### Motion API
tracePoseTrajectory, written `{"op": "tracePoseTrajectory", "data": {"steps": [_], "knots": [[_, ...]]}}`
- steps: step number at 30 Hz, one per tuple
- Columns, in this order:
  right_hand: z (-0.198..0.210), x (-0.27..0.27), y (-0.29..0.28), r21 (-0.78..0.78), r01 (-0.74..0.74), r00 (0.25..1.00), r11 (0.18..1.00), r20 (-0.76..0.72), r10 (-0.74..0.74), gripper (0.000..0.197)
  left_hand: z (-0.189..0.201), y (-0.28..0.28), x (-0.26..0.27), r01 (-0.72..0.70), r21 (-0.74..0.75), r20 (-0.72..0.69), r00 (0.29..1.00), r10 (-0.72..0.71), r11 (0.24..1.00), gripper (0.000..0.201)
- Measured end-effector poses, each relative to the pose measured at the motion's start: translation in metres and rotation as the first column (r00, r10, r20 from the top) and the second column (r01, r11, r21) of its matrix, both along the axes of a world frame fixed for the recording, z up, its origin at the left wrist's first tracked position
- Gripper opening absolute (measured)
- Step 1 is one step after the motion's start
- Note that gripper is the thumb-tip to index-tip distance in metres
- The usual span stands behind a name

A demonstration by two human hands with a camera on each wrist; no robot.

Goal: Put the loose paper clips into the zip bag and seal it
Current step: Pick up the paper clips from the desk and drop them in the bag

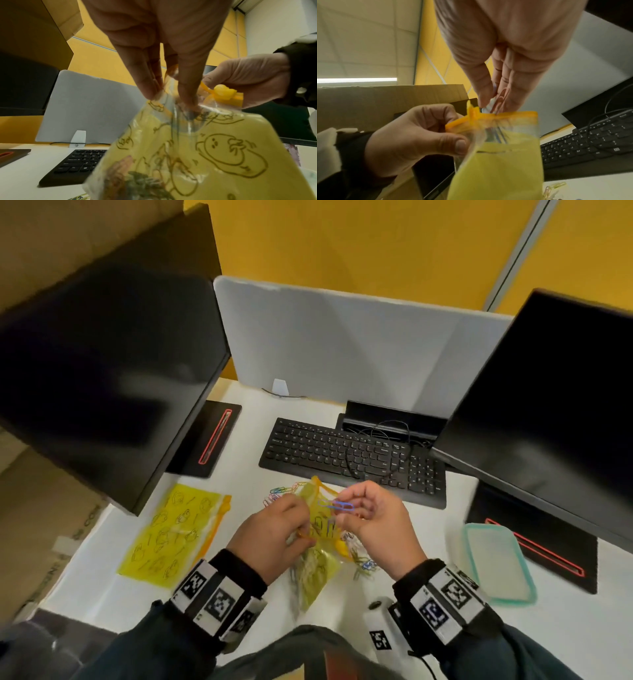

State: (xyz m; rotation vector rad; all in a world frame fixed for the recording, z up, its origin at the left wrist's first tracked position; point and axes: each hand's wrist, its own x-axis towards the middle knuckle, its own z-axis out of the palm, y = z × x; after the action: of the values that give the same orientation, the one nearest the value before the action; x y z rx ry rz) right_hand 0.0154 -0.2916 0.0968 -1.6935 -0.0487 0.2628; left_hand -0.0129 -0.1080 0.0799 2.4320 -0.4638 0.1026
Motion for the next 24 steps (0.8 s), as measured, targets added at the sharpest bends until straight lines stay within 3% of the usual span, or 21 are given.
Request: {"op": "tracePoseTrajectory", "data": {"steps": [3,5,9,12,13,15,17,19,21,22,24], "knots": [[-0.001,-0.001,-0.012,-0.036,0.008,0.998,0.999,0.056,-0.006,0.030,0.001,-0.007,-0.002,-0.016,-0.015,0.011,1.000,0.017,1.000,0.026],[-0.014,0.004,-0.028,-0.122,0.089,0.994,0.989,0.070,-0.081,0.032,-0.001,-0.011,-0.005,-0.036,-0.030,0.006,0.999,0.036,0.999,0.024],[-0.070,0.002,-0.071,-0.276,0.144,0.977,0.950,-0.109,-0.180,0.042,-0.005,-0.012,-0.014,-0.062,-0.080,-0.019,0.998,0.061,0.995,0.027],[-0.099,-0.009,-0.087,-0.587,-0.015,0.982,0.810,-0.162,-0.100,0.025,-0.011,-0.012,-0.020,-0.050,-0.047,-0.004,0.999,0.049,0.998,0.029],[-0.105,-0.012,-0.086,-0.670,-0.086,0.982,0.737,-0.182,-0.051,0.036,-0.012,-0.011,-0.022,-0.048,-0.029,0.001,0.999,0.048,0.998,0.029],[-0.108,-0.018,-0.078,-0.740,-0.193,0.976,0.645,-0.214,0.046,0.056,-0.014,-0.011,-0.023,-0.056,-0.018,-0.009,0.998,0.056,0.998,0.030],[-0.108,-0.018,-0.064,-0.763,-0.232,0.972,0.603,-0.194,0.129,0.047,-0.014,-0.012,-0.024,-0.052,-0.025,-0.020,0.998,0.052,0.998,0.030],[-0.111,-0.011,-0.053,-0.775,-0.239,0.970,0.585,-0.158,0.187,0.033,-0.015,-0.012,-0.024,-0.044,-0.028,-0.038,0.998,0.043,0.999,0.029],[-0.115,0.003,-0.044,-0.764,-0.217,0.974,0.607,-0.128,0.187,0.032,-0.017,-0.011,-0.025,-0.046,-0.022,-0.051,0.998,0.045,0.999,0.025],[-0.116,0.009,-0.040,-0.742,-0.199,0.978,0.640,-0.110,0.176,0.038,-0.018,-0.010,-0.026,-0.046,-0.016,-0.053,0.998,0.045,0.999,0.022],[-0.117,0.020,-0.033,-0.708,-0.228,0.973,0.668,-0.134,0.190,0.069,-0.022,-0.007,-0.028,-0.052,0.002,-0.066,0.996,0.052,0.999,0.014]]}}
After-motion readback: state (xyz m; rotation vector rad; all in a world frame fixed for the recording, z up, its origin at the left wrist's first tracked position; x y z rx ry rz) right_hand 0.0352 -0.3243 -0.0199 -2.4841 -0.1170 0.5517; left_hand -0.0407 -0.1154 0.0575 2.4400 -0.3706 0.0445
